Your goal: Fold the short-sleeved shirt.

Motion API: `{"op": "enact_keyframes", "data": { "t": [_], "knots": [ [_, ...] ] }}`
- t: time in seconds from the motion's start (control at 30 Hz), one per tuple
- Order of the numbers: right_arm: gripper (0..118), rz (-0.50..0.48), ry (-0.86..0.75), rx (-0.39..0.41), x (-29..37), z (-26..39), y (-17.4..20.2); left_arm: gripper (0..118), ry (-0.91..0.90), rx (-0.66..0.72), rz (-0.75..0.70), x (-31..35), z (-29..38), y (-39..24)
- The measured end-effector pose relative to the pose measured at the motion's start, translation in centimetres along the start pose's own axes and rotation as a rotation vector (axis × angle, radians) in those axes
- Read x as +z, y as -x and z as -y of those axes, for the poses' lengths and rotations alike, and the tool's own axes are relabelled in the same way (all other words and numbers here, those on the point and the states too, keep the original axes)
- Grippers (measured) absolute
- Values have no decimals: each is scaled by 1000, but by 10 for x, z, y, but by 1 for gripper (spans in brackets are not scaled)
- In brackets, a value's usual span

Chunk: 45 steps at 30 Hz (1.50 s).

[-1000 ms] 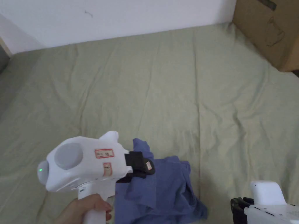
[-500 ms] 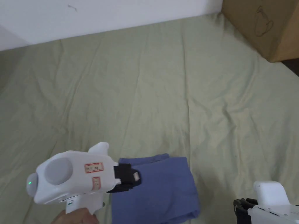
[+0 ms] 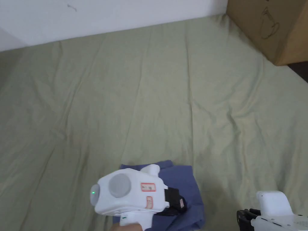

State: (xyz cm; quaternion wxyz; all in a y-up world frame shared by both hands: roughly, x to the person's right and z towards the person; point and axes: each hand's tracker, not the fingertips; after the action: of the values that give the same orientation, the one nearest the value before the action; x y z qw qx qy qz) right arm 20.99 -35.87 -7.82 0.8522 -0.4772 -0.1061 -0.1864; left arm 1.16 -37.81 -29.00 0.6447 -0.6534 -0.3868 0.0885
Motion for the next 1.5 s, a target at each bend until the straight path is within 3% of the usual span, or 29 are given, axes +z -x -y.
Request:
{"op": "enact_keyframes", "data": {
  "t": [0.13,0.2,0.37,0.53,0.7,0.73,0.8,0.87,0.93,1.0,1.07,1.37,1.4,1.43,1.47,1.5],
  "knots": [
    [0,17,-3,2,7,-1,-3,0,12,-28,-2,-9,1,-22],
    [0,17,-7,9,8,-2,-3,0,-9,-99,82,-4,1,-33],
    [0,4,-15,44,7,-13,9,0,-23,-126,114,16,11,-34],
    [0,-61,-43,165,4,-35,39,0,-187,27,145,75,30,24],
    [0,-180,-47,272,-19,-58,87,0,-293,146,77,129,62,98],
    [0,-172,-25,285,-28,-61,98,8,-304,171,74,135,68,109],
    [0,-166,-12,323,-44,-62,113,52,-316,196,81,143,76,126],
    [0,-158,64,345,-64,-60,122,81,-327,227,119,142,80,140],
    [0,-145,113,343,-82,-58,123,87,-323,269,120,140,81,148],
    [0,-154,101,326,-86,-60,120,102,-317,264,135,133,75,156],
    [0,-169,119,278,-84,-66,117,109,-301,249,168,121,66,160],
    [0,-152,118,286,-84,-65,120,108,-238,107,297,67,24,157],
    [0,-149,118,287,-83,-65,120,94,-237,97,323,66,21,157],
    [0,-145,119,286,-82,-65,121,55,-240,107,304,66,20,157],
    [0,-135,120,288,-82,-66,122,29,-213,134,200,60,17,164],
    [0,-149,122,282,-81,-67,122,29,-181,179,265,56,19,172]
  ]
}}
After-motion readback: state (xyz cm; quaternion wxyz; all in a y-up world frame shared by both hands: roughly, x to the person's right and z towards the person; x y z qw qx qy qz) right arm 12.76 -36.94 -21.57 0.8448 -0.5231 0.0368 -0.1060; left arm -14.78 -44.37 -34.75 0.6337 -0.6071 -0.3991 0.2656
